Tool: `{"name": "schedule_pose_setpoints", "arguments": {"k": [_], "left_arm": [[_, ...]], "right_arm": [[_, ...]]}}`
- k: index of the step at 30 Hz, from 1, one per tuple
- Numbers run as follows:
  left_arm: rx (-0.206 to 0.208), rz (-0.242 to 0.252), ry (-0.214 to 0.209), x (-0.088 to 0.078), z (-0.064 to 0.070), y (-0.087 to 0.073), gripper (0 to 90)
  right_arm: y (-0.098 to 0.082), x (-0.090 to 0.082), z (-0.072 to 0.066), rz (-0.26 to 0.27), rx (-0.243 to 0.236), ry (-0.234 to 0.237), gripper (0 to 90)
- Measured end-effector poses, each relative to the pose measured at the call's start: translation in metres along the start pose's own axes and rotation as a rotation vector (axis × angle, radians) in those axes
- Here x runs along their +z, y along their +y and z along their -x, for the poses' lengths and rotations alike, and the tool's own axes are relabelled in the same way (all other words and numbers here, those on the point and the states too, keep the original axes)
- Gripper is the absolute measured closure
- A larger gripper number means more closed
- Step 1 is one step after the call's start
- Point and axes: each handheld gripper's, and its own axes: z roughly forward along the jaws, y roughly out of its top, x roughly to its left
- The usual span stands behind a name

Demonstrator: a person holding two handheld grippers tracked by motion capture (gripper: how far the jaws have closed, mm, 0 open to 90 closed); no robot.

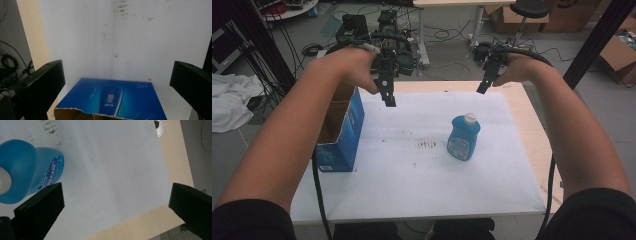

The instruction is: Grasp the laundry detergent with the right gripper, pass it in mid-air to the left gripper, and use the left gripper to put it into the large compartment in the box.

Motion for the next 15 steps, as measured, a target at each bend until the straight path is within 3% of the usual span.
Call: {"name": "schedule_pose_setpoints", "arguments": {"k": [5, 10, 15], "left_arm": [[-0.006, -0.011, 0.0, 0.001, 0.003, -0.001, 0.3], [-0.001, 0.014, 0.007, 0.0, 0.005, -0.004, 0.3], [0.007, 0.021, 0.013, -0.001, 0.009, -0.005, 0.3]], "right_arm": [[-0.007, -0.002, -0.003, 0.079, 0.017, -0.013, 0.0], [-0.022, -0.001, -0.008, 0.246, 0.066, -0.012, 0.0], [-0.035, 0.0, -0.015, 0.357, 0.109, 0.001, 0.0]]}}
